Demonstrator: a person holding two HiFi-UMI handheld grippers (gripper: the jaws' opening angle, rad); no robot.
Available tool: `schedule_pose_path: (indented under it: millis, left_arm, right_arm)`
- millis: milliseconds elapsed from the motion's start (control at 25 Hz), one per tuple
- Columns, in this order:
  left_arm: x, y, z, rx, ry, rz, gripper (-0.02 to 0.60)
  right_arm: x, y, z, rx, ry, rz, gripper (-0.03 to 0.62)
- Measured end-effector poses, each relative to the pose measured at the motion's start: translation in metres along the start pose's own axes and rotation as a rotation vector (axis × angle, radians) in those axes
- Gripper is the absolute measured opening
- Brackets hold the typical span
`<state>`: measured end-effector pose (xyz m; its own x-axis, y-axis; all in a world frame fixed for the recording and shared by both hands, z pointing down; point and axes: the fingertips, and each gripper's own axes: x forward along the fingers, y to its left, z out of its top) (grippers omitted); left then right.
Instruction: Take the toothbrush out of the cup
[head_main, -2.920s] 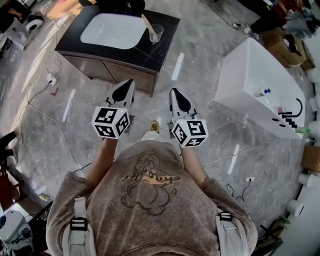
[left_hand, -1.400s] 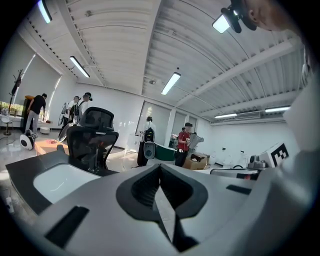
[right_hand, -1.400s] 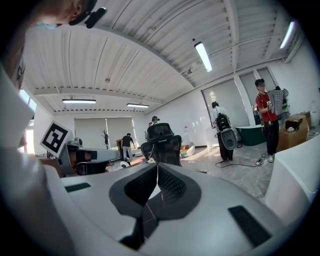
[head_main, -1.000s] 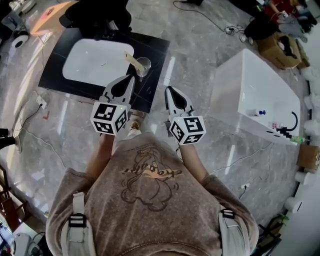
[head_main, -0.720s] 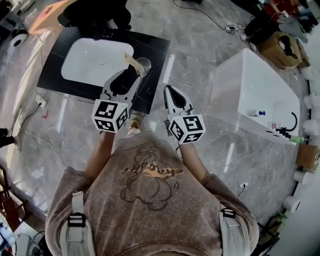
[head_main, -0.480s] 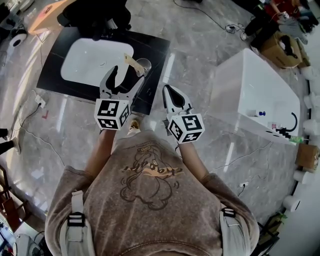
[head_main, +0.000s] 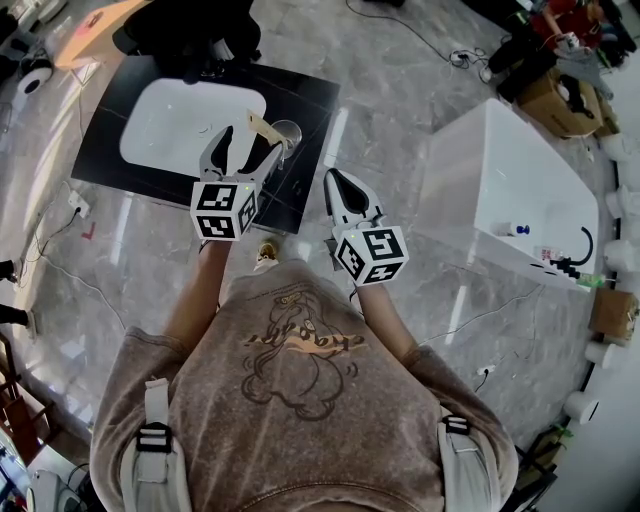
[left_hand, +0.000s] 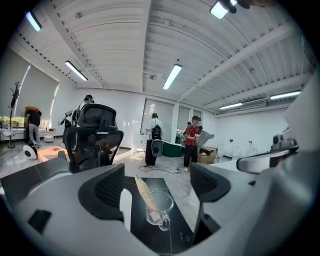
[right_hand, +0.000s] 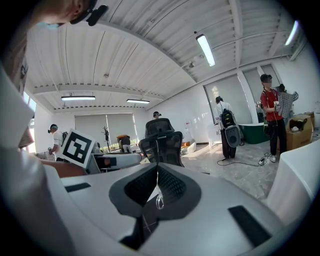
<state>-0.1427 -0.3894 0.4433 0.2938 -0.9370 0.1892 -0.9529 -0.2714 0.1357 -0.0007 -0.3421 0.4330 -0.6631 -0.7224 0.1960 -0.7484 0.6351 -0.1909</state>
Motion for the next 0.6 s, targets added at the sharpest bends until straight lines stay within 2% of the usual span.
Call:
schedule_pose_path:
  millis: [200, 600]
  left_arm:
    - [0.030, 0.028, -0.024, -0.042, 0.030, 0.036, 0.410]
    - [0.084, 0.035, -0.078, -0.091, 0.162, -0.002, 0.408]
  right_arm:
    - [0.001, 0.001, -0.002, 0.000, 0.008, 0.002, 0.018]
    - [-0.004, -0.005, -0.005, 0.005, 0.024, -0.014, 0.018]
